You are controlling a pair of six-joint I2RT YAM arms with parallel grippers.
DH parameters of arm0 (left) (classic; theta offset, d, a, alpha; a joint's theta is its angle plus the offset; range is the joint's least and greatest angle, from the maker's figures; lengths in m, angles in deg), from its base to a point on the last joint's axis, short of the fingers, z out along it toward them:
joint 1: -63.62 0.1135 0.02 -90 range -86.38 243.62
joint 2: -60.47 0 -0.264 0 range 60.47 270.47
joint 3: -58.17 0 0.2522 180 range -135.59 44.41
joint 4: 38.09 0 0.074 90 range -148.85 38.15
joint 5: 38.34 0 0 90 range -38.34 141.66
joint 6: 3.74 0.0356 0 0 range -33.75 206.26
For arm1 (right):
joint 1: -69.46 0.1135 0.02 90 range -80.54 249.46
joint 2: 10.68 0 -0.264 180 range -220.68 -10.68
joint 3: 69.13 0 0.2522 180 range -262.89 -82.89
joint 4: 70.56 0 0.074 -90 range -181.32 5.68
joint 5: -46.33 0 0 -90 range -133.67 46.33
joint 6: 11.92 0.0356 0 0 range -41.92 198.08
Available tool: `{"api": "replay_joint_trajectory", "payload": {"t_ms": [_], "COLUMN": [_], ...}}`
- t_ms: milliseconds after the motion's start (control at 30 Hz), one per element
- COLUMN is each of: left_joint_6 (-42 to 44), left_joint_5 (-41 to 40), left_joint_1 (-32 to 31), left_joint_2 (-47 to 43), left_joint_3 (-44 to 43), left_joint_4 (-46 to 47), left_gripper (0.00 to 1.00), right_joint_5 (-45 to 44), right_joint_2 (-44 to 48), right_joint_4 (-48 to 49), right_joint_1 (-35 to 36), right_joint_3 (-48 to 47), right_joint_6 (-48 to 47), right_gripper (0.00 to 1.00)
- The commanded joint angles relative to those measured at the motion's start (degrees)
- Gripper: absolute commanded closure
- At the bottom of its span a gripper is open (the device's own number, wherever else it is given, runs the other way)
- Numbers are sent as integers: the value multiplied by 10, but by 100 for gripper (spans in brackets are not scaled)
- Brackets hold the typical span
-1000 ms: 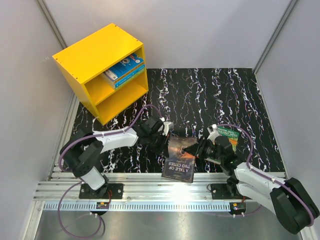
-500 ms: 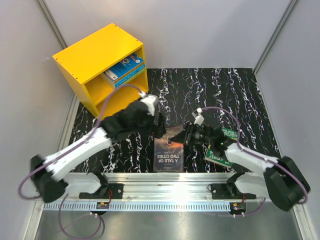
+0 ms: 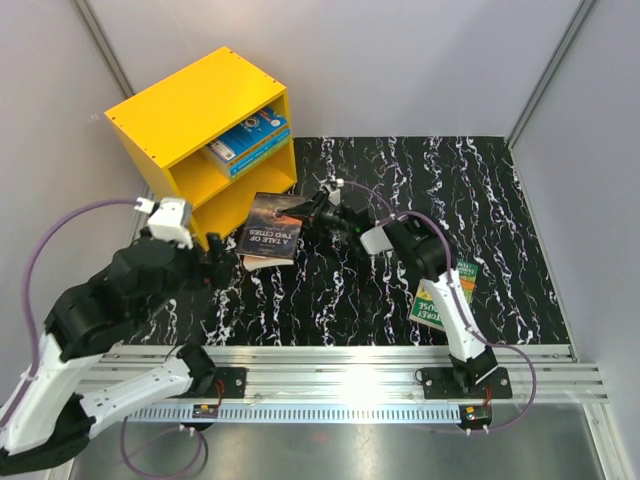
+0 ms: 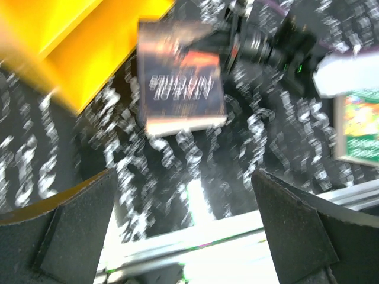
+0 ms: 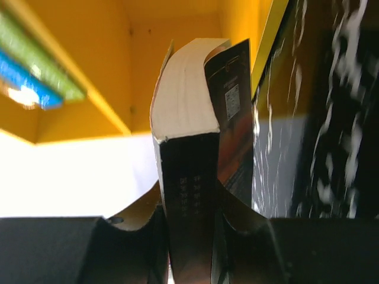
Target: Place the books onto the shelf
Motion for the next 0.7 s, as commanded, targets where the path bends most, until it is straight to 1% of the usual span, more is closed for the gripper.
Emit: {"api": "replay_joint_trajectory", "payload": {"t_ms": [0,33,133,200,233,367,433,467,533,600,667], "left_joint_6": [-15,-16,-9,-3,-2,12,15,19,21,25,28], "left_joint_5": [-50,-59,-69,-68,-66,-62,-61,-60,-56,-52,-50], "left_joint_1": [2,2,2,2,2,2,2,2,2,2,2], "left_joint_2": [-36,-40,-50,-51,-50,-49,-50,-50,-55,-61,-67], "left_joint_3": [3,5,18,25,31,42,42,42,39,39,39], "left_joint_4": [-79,-83,-83,-72,-68,-55,-54,-52,-51,-50,-51], "left_gripper": [1,1,1,1,1,1,1,1,1,1,1], "right_joint_5": [19,15,-14,-52,-67,-153,-182,-210,-243,-294,-326], "right_joint_2": [-9,-15,-46,-60,-63,-73,-74,-72,-71,-71,-86], "right_joint_4": [109,72,27,-3,-36,-121,-150,-176,-202,-238,-254], "right_joint_1": [1,0,-2,-2,-2,4,8,14,22,34,42], "right_joint_3": [-125,-170,-247,-273,-292,-329,-334,-334,-330,-329,-352], "right_joint_6": [84,75,54,40,32,-2,-14,-21,-25,-23,-15], "right_gripper": [100,100,100,100,100,100,100,100,100,100,100]}}
